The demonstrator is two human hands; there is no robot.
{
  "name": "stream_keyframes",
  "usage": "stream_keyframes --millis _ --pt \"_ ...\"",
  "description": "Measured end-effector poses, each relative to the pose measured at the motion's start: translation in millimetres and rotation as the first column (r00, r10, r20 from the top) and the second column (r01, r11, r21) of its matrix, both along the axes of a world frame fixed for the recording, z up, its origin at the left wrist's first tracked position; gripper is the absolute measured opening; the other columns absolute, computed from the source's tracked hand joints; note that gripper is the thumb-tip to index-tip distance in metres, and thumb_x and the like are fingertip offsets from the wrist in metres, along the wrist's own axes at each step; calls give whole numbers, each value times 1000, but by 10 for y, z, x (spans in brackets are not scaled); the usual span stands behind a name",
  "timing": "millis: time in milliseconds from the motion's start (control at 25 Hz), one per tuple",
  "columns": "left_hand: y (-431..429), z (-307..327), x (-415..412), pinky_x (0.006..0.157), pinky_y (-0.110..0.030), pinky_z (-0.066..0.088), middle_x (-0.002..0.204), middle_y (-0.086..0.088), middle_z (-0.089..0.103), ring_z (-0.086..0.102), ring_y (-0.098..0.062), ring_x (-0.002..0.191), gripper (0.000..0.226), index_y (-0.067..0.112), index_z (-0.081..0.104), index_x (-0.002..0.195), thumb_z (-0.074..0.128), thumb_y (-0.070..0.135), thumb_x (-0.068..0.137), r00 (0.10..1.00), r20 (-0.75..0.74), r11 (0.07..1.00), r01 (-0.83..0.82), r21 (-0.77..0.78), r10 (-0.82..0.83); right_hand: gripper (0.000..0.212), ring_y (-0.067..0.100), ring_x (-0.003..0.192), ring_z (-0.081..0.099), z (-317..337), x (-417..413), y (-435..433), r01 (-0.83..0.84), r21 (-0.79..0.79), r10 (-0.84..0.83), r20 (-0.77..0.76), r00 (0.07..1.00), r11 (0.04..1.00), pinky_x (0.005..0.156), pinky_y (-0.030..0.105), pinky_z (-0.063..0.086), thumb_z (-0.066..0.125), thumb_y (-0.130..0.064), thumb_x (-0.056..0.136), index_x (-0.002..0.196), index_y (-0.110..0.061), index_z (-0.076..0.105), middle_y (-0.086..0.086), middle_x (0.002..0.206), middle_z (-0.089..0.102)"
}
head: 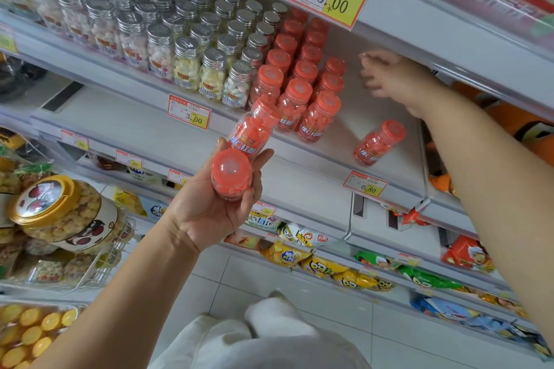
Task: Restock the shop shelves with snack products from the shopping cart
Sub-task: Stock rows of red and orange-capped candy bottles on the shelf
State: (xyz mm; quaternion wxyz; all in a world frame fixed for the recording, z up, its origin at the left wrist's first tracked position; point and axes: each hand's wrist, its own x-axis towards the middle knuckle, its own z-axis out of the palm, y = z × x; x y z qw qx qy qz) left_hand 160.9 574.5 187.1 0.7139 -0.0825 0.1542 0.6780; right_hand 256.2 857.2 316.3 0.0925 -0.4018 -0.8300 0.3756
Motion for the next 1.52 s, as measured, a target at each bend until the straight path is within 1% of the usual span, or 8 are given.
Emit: stream_keyframes --millis 160,400,560,960,1120,1240,1360,1520 --pt "41 39 31 50 -21 58 98 7 63 67 -8 72 63 10 73 120 73 52 73 1000 -9 999 12 -44 -13 34 23 95 64 155 706 -86 -80 19 62 462 885 997 86 37 54 49 -45 98 128 -31 55 -3 122 53" --pt "130 78 112 52 -24 59 97 5 65 69 -10 75 85 11 70 125 98 33 47 998 -2 997 70 37 -70 30 29 73 73 -185 754 -72 156 -372 -158 25 987 915 63 28 61 48 -19 102 129 -7 51 24 118 61" --pt "116 59 130 54 -25 60 97 5 65 68 -10 76 86 12 68 127 97 35 50 999 17 998 50 48 -51 32 28 74 69 -292 320 241 182 -330 -234 -125 964 926 55 29 59 49 -20 102 128 -1 49 18 109 57" --pt "73 46 97 54 -30 61 98 -1 72 70 -14 75 83 9 68 127 97 29 52 999 39 997 -33 72 30 35 20 99 65 -397 -603 453 156 -159 -183 -176 967 975 86 40 57 50 -44 98 121 -20 60 0 111 65" --pt "109 70 106 52 -29 61 90 -2 73 70 -14 74 90 12 65 131 98 30 49 999 13 998 -34 43 34 31 16 81 66 -374 -621 376 150 -188 -183 -170 968 971 61 30 60 44 -41 102 122 -20 57 -3 97 63" --pt "164 119 148 51 -26 59 84 0 72 69 -11 71 80 12 68 128 89 43 58 999 -49 999 -20 -25 19 52 25 101 66 -353 -498 348 271 52 -257 -190 948 961 85 41 58 40 -54 94 123 -15 58 5 113 65" --pt "208 228 197 47 -22 57 77 1 69 67 -8 67 67 13 69 124 68 54 71 991 -130 994 -13 -104 0 51 21 97 61 -310 -158 -2 212 462 -101 -254 962 861 79 25 43 39 -48 93 112 -8 64 13 107 67" --pt "288 346 236 47 -21 56 87 3 72 66 -7 68 70 13 66 128 63 52 71 972 -233 992 4 -127 -33 12 7 70 54 -170 267 -803 -188 350 285 -248 926 918 63 18 44 55 -41 96 102 -37 65 0 91 65"
